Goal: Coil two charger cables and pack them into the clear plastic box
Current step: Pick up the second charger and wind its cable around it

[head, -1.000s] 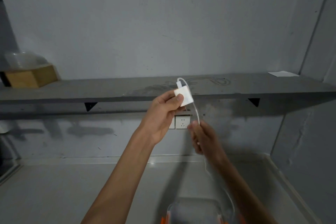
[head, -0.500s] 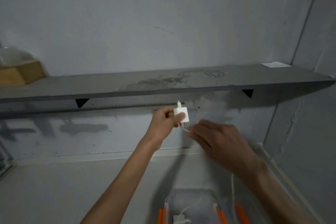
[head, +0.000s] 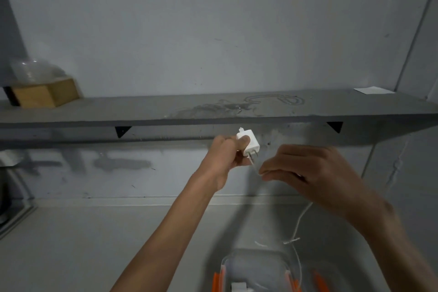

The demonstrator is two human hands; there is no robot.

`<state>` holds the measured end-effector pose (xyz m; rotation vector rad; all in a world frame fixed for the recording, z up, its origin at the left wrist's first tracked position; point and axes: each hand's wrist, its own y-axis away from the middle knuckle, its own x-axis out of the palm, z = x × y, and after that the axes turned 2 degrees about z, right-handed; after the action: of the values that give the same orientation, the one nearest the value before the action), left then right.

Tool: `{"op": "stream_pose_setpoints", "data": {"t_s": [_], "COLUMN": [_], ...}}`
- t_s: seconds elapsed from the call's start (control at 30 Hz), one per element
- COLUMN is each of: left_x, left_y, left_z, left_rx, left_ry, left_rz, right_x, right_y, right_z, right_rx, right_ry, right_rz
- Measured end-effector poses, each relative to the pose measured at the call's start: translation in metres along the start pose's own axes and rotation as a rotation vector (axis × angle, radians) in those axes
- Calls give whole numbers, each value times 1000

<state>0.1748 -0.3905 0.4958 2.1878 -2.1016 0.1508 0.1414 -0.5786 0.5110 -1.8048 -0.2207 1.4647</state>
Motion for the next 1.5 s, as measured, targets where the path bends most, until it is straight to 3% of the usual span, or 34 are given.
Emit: {"op": "stream_pose_setpoints", "data": {"t_s": [0.17, 0.33, 0.4, 0.57, 0.73, 0.93, 1.1, 1.23, 1.4, 1.5], "left_x": [-5, 5, 9, 4, 9, 24, 22, 18, 15, 13], "left_y": [0, 11, 12, -2, 0, 24, 39, 45, 45, 36], "left_z": [0, 20, 23, 7, 27, 23, 15, 9, -5, -13], "left_rx": [-170, 76, 117, -115, 3, 301, 561, 590, 561, 418], "left_ry": [252, -138, -150, 362, 2, -443, -817, -843, -709, -429], "left_rz": [-27, 82, 59, -6, -17, 130, 110, 87, 107, 122], "right_x": [3, 1, -5, -4, 7, -10, -9, 3, 47, 84], "right_y": [1, -13, -19, 2, 7, -16, -21, -24, -21, -8], "right_z": [-2, -14, -17, -8, -11, -38, -58, -65, -83, -74], "right_rx": [-3, 86, 117, 138, 137, 224, 243, 288, 513, 732], "right_ry": [-49, -207, -245, -327, -274, -181, -242, -426, -751, -852], "right_rz": [9, -84, -36, 75, -20, -120, -153, -199, -217, -242]}}
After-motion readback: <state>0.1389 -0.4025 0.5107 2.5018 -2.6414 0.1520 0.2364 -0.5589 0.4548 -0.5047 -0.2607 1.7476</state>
